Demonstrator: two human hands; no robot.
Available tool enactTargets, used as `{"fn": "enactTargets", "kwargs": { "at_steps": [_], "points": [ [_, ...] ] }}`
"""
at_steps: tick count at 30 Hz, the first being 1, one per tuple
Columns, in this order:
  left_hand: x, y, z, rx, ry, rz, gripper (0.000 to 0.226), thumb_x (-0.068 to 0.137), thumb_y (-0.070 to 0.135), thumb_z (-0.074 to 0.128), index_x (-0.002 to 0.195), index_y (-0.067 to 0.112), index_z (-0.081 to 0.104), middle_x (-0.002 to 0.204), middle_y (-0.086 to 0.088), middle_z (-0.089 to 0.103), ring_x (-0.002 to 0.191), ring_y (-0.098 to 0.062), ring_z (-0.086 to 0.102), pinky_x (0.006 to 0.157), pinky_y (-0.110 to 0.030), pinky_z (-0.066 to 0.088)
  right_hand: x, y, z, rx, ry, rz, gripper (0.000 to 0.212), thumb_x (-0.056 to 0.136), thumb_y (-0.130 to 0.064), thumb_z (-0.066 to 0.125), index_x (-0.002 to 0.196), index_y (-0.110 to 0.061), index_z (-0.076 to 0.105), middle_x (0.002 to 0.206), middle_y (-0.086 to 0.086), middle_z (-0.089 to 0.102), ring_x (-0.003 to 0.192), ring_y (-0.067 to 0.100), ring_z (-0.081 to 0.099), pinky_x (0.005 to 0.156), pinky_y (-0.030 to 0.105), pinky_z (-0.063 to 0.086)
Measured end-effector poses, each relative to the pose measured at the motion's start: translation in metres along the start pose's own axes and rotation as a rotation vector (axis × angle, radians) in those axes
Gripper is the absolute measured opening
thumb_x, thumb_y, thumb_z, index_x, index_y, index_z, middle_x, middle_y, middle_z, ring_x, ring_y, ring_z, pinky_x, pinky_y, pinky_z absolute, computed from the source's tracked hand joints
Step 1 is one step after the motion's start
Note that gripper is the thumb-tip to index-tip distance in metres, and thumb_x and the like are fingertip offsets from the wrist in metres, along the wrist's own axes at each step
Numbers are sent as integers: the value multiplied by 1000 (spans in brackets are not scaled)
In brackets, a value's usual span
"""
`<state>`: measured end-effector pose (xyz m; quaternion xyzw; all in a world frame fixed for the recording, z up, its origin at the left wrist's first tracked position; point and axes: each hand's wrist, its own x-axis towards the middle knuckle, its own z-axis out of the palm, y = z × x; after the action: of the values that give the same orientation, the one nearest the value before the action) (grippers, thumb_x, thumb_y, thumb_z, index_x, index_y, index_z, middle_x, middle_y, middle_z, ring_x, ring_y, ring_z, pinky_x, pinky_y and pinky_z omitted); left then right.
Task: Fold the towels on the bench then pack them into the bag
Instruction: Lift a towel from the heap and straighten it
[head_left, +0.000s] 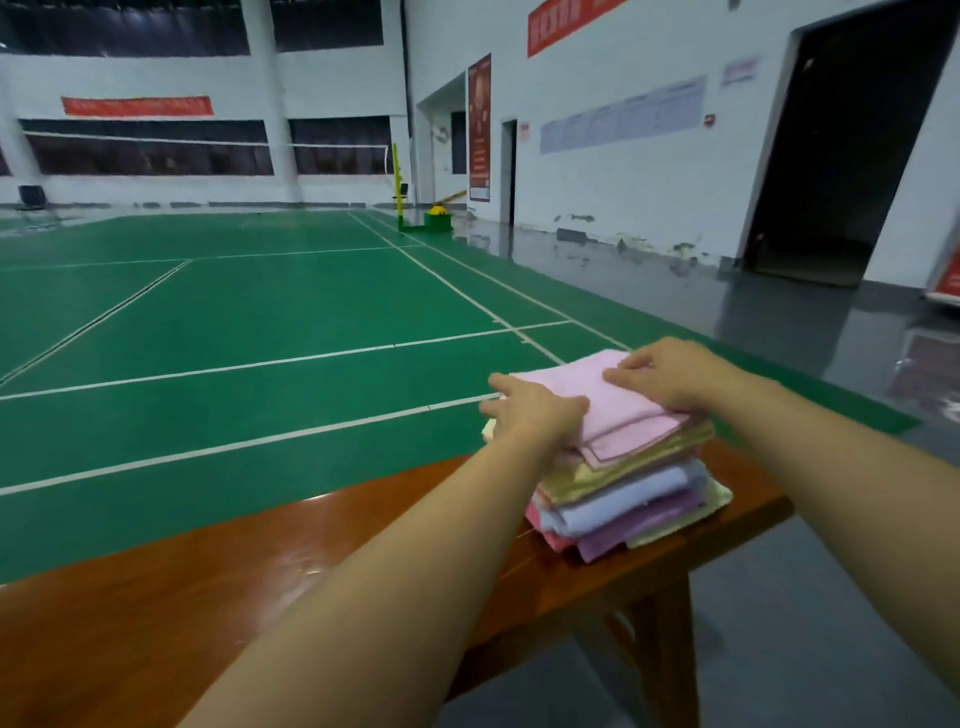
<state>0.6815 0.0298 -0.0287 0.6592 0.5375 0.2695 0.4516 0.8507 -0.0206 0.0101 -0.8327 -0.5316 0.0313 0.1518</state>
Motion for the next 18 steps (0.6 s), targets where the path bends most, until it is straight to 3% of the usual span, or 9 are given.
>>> {"fn": "enactTargets", "kwargs": {
  "at_steps": [2, 5, 9, 13, 16, 18],
  "points": [
    [-4, -4, 7, 357, 156, 199, 98, 88, 40, 63, 159, 11, 2, 165, -16, 0, 151, -38, 9, 122, -49, 18, 5, 10, 9, -87, -23, -6, 46, 96, -65, 49, 124, -36, 71, 144, 4, 58, 122, 30, 57, 102, 41, 46],
    [2, -1, 11, 450, 161, 544, 69, 98, 32, 43, 160, 17, 18, 170, -6, -3, 155, -27, -3, 125, -49, 8, 11, 0, 20, -27, 54, -150, 43, 103, -54, 40, 135, -37, 62, 163, 4, 33, 147, 28, 35, 117, 49, 32],
    [23, -25, 29, 648, -79, 505, 60, 107, 36, 9, 161, 11, 14, 169, -11, 9, 156, -28, 5, 125, -52, 8, 3, -12, 48, -92, -156, -258, 48, 111, -35, 21, 156, -27, 35, 167, 3, 22, 154, 23, 18, 124, 44, 20],
    [27, -36, 30, 613, -60, 507, 60, 107, 34, 8, 159, 6, 19, 168, -13, 16, 155, -27, 12, 126, -47, 9, -7, -16, 48, -68, -134, -244, 50, 111, -39, 20, 154, -22, 39, 163, 3, 32, 149, 23, 29, 120, 43, 27],
    [15, -23, 11, 514, -115, 512, 53, 111, 26, 15, 157, 0, 23, 167, -18, 17, 155, -28, 12, 126, -38, 6, -7, -19, 34, -77, -118, -226, 53, 109, -47, 23, 155, -25, 37, 164, -1, 31, 149, 22, 31, 122, 42, 24],
    [9, -22, -7, 443, -63, 514, 53, 111, 26, 21, 157, -1, 24, 167, -18, 13, 155, -26, 11, 125, -34, 6, -4, -22, 20, -143, -50, -221, 54, 108, -50, 25, 155, -27, 37, 165, -2, 30, 150, 22, 30, 123, 43, 23]
  ]
}}
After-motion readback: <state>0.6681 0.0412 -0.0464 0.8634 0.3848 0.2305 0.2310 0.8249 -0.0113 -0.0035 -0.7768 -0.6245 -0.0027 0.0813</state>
